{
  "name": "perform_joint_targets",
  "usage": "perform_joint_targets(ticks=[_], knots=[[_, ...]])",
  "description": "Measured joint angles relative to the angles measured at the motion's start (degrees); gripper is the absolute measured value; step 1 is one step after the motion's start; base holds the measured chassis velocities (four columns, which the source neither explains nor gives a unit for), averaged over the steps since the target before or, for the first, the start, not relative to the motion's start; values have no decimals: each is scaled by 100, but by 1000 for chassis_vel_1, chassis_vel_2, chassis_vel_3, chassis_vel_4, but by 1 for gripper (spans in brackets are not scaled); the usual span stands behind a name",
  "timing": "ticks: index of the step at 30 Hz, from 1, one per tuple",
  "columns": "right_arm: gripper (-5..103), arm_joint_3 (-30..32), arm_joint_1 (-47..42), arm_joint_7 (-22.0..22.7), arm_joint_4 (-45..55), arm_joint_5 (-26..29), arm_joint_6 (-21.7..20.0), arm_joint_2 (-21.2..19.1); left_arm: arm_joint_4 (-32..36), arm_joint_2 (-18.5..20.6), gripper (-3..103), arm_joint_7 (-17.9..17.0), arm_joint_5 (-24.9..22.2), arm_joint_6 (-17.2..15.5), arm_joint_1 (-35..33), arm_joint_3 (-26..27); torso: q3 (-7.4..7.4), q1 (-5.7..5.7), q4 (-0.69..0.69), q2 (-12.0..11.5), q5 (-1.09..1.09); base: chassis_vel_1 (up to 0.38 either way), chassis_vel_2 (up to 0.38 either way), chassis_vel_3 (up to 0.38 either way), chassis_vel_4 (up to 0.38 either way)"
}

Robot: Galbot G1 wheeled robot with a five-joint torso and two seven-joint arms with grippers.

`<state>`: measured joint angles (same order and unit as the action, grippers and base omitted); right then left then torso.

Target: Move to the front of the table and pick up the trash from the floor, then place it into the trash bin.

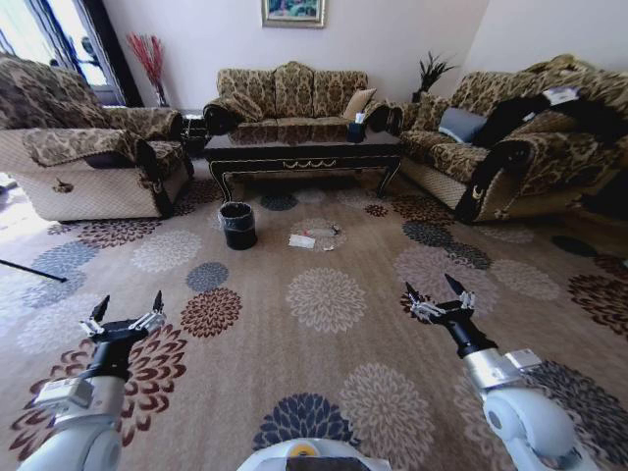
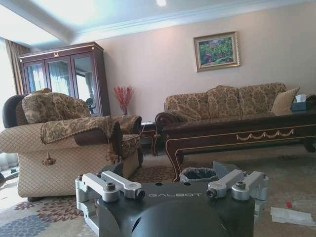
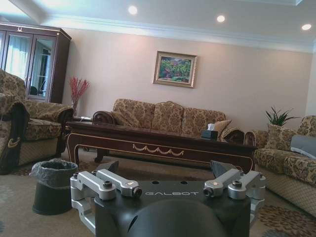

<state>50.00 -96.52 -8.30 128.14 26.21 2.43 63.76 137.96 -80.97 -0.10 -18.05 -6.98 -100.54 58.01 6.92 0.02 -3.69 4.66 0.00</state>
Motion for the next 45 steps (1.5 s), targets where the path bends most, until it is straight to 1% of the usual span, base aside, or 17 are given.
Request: perform_joint_targets(ticks=[4, 5, 9, 10, 13, 15, 24, 33, 39, 45], knots=[[100, -1, -2, -19, -7, 3, 38, 8, 0, -14, 100, 0, 26, 1, -13, -20, -97, -1, 0, -106, 0, 0, 0, 0, 0], [100, -1, -2, -19, -7, 3, 38, 8, 0, -14, 100, 0, 26, 1, -13, -20, -97, -1, 0, -106, 0, 0, 0, 0, 0], [100, -3, -2, 77, -34, 179, 242, 8, -3, -19, 100, 0, 41, 1, -14, -39, -213, -1, 0, -220, 0, 0, 0, 0, 0], [100, -3, -2, 77, -34, 179, 242, 8, -3, -19, 100, 0, 41, 1, -14, -39, -213, -1, 0, -220, 0, 0, 0, 0, 0], [100, 8, -7, 66, -34, 195, 289, 10, -27, -20, 100, 3, 41, 81, -1, -80, -291, -1, 0, -295, 0, 0, 0, 0, 0], [100, 9, 1, 34, -34, 197, 322, 17, -46, -21, 100, 3, 40, 127, 10, -96, -313, -1, 0, -315, 0, 0, 0, 0, 0], [100, 67, -46, -229, -58, 165, 321, 50, -68, -31, 100, 6, 47, 175, 10, -104, -321, -2, 0, -320, 0, 0, 0, 0, 0], [100, 34, -36, -248, -77, 153, 332, 64, -22, -90, 100, 25, 52, 224, -76, -39, -304, -2, 0, -297, 0, -31, 19, 17, -21], [100, 9, -10, -248, -93, 149, 342, 68, -8, -126, 100, 36, 68, 261, -134, 3, -294, -3, 1, -285, 0, -158, 133, 153, -128], [100, -12, 15, -249, -148, 129, 388, 81, -7, -171, 100, 40, 94, 283, -176, -32, -286, -3, 0, -278, -1, -288, 237, 257, -224]])
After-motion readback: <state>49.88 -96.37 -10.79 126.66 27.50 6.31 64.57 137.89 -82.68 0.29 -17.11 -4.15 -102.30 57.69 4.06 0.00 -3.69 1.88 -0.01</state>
